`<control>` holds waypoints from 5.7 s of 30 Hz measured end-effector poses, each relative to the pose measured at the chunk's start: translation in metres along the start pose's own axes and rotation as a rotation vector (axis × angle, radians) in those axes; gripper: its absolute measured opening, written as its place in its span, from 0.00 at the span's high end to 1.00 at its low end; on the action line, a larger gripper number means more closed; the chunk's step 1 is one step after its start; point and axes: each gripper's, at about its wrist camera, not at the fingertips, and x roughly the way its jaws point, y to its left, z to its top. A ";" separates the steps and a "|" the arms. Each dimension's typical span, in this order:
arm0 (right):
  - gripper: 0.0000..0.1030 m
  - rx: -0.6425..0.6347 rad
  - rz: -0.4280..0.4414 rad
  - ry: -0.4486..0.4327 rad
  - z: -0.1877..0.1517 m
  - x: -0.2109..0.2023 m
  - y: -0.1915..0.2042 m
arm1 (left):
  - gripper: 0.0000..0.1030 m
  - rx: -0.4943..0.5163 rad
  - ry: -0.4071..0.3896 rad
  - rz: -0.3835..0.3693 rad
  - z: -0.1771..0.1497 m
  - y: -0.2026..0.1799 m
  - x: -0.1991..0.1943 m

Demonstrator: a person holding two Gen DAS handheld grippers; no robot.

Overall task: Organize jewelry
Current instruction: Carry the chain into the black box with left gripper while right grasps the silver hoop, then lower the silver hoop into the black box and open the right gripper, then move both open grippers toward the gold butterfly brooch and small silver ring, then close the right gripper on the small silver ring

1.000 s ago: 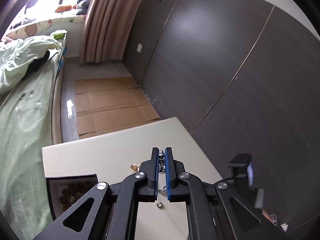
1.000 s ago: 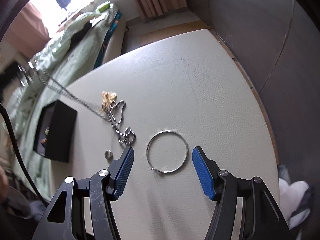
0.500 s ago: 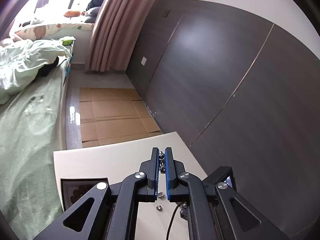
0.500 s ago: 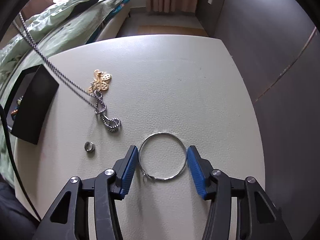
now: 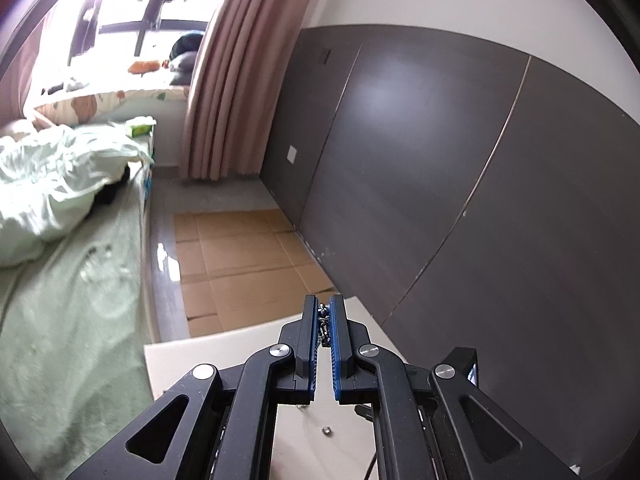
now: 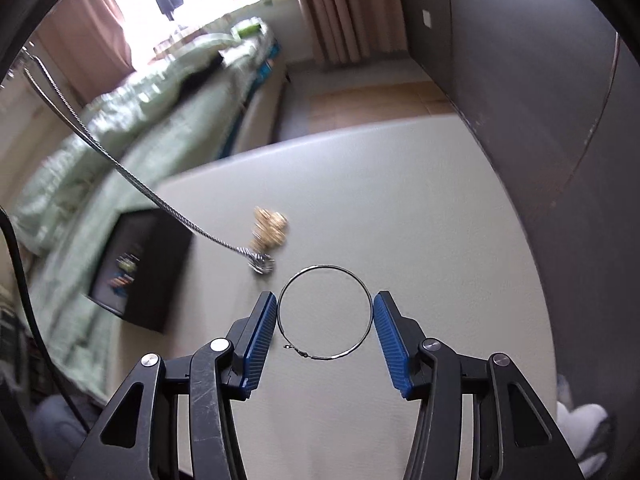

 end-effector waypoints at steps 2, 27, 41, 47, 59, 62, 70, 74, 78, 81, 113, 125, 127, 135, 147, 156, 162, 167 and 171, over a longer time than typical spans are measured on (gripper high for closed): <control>0.51 0.016 0.038 -0.034 0.001 -0.006 0.004 | 0.95 0.021 -0.017 0.011 0.008 -0.007 -0.009; 0.51 0.013 0.175 -0.159 0.003 -0.027 0.027 | 0.95 0.124 -0.202 0.187 0.071 -0.025 -0.126; 0.51 0.001 0.181 -0.159 -0.002 -0.026 0.033 | 0.95 0.069 -0.105 0.223 0.042 0.022 -0.083; 0.50 -0.004 0.180 -0.155 -0.001 -0.024 0.033 | 0.95 -0.006 -0.033 0.208 0.005 0.049 -0.047; 0.50 -0.013 0.182 -0.143 0.001 -0.016 0.041 | 0.95 -0.167 0.125 0.146 -0.084 0.094 0.042; 0.50 -0.015 0.192 -0.144 0.002 -0.015 0.045 | 0.94 -0.174 0.145 0.120 -0.094 0.097 0.050; 0.50 -0.063 0.258 -0.129 0.016 0.004 0.078 | 0.92 -0.244 0.158 0.139 -0.107 0.117 0.052; 0.50 -0.085 0.322 -0.082 0.023 0.024 0.102 | 0.91 -0.283 0.135 0.164 -0.108 0.130 0.041; 0.50 -0.128 0.342 -0.047 0.026 0.039 0.126 | 0.58 -0.322 0.128 0.195 -0.110 0.143 0.035; 0.50 -0.145 0.361 -0.030 0.026 0.047 0.138 | 0.30 -0.337 0.069 0.219 -0.110 0.148 0.023; 0.00 0.020 0.150 -0.150 0.012 -0.025 0.041 | 0.05 -0.147 0.078 0.126 -0.110 0.083 0.053; 0.00 -0.030 0.047 -0.154 0.000 -0.038 0.011 | 0.05 -0.053 0.161 0.099 -0.126 0.047 0.084; 0.00 -0.044 0.050 -0.153 -0.003 -0.040 0.007 | 0.07 -0.039 0.172 0.091 -0.129 0.043 0.087; 0.11 -0.149 0.048 -0.111 -0.017 -0.030 0.000 | 0.40 0.015 0.239 0.104 -0.135 0.037 0.100; 0.43 -0.310 0.079 0.046 -0.038 0.016 0.035 | 0.47 -0.008 0.261 0.143 -0.134 0.052 0.101; 0.58 -0.348 0.073 0.118 -0.040 0.048 0.052 | 0.48 -0.097 0.251 0.174 -0.131 0.082 0.090; 0.65 -0.340 0.059 0.128 -0.038 0.058 0.052 | 0.48 -0.125 0.238 0.174 -0.129 0.088 0.083; 0.65 -0.364 0.038 0.116 -0.038 0.060 0.059 | 0.48 -0.128 0.232 0.167 -0.129 0.089 0.081; 0.77 -0.398 0.003 0.106 -0.039 0.061 0.063 | 0.48 -0.124 0.237 0.169 -0.129 0.088 0.081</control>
